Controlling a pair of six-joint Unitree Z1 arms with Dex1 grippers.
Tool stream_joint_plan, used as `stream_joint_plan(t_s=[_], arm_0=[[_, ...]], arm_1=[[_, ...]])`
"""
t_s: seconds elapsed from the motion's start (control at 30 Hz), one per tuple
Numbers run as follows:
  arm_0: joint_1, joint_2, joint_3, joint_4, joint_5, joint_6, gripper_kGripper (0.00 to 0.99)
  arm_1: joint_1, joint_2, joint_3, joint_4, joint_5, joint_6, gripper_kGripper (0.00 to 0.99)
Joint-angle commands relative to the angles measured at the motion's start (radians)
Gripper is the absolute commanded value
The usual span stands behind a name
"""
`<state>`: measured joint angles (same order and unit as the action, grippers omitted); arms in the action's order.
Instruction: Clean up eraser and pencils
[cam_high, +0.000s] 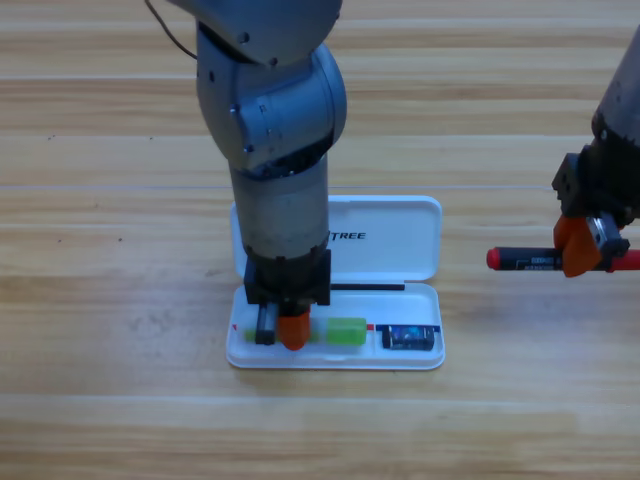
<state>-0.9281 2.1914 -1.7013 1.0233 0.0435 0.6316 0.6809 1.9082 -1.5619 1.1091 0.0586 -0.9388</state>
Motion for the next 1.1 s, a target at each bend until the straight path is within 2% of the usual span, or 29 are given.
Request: stream_joint_plan(t_s=[0.03,0.13,0.2,0.27,0.33,0.37,1.1], arm_0=[[-0.003,0.045,0.005,0.004,-0.001,-0.007,0.000],[-0.003,0.045,0.008,0.004,-0.001,-0.006,0.000],[-0.003,0.045,0.008,0.004,-0.001,-0.006,0.057],[-0.003,0.045,0.009,0.004,0.001,-0.006,0.071],[-0.003,0.045,0.009,0.004,0.001,-0.006,0.186],[-0.003,0.045,0.009,0.004,0.002,-0.006,0.206],[-0.003,0.050,0.009,0.003,0.012,-0.010,0.206]], arm_1=[[0.039,-0.006,0.029,0.011,0.020,0.017,0.000],[0.040,-0.005,0.028,0.011,0.020,0.017,0.000],[0.040,-0.003,0.028,0.011,0.020,0.017,0.000],[0.042,-0.001,0.025,0.011,0.020,0.017,0.000],[0.043,0.002,0.022,0.011,0.020,0.022,0.000],[0.043,0.005,0.020,0.011,0.021,0.022,0.000],[0.051,0.022,0.006,0.011,0.024,0.026,0.000]])
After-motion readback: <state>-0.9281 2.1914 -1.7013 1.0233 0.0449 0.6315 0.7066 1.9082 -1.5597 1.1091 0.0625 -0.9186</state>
